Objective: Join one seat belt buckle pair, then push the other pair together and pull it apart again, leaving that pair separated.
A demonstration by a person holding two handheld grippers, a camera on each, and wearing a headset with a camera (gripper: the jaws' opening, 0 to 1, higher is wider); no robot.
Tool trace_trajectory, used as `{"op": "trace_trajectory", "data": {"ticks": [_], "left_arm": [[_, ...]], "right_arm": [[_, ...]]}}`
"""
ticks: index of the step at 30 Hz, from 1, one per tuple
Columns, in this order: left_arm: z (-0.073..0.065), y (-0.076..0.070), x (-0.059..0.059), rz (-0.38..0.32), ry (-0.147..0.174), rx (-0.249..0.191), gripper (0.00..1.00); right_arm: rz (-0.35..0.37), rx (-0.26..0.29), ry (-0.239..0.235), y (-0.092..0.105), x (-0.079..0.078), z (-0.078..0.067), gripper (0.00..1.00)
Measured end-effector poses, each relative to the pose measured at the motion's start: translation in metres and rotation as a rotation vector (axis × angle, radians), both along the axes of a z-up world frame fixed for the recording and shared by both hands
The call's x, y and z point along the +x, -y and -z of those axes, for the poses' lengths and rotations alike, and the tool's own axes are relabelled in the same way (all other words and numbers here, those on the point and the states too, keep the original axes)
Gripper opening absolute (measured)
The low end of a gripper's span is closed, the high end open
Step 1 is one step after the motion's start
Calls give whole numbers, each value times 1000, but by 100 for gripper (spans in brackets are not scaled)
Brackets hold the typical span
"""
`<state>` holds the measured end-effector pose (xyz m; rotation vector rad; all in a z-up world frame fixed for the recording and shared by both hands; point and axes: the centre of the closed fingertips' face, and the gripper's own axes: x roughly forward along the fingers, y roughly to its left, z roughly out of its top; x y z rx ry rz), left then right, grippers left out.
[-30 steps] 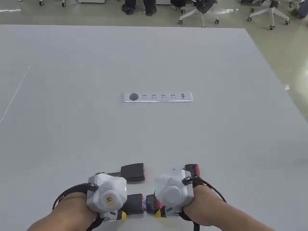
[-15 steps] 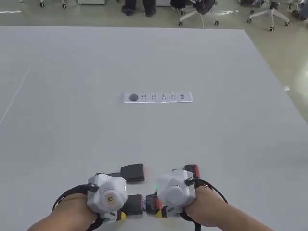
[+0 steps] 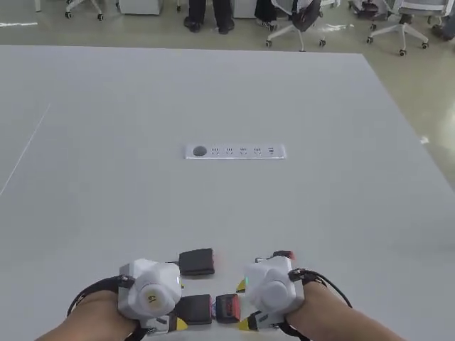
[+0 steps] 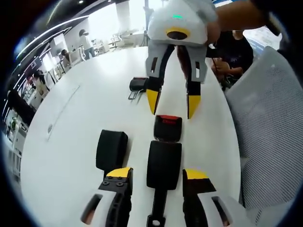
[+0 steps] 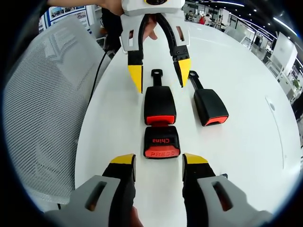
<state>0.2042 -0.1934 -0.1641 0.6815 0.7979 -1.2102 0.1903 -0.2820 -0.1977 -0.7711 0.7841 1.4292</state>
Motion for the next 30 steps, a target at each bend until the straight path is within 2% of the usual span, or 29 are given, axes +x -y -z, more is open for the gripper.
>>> {"op": "trace_trajectory", "data": {"ticks": [6,8,10,14,16,21,23,25,27,30], "left_arm": [[-13,4,15,-1,33,-19,43],[-13,4,23,-7,35,-25,43],[-10,2,30,-16,34,-12,44],[-11,3,40,-10,45,-1,44],[-12,4,44,-13,48,-1,44],[1,-3,58,-25,40,23,44],[-1,-2,60,-23,41,26,43],[-1,-3,70,-51,53,11,42],[3,-6,75,-64,50,15,42],[10,-7,78,-35,66,55,42]], "right_arm": [[29,18,17,10,11,-10,38],[34,19,23,14,15,-14,37],[36,11,36,21,20,-15,37],[56,8,52,35,29,-21,37],[75,17,68,43,42,-23,36],[102,17,91,66,61,-26,36],[106,8,104,75,68,-27,36],[119,-5,115,88,80,-25,36],[109,-33,125,99,86,-21,36],[112,-43,127,107,92,-22,36]]}}
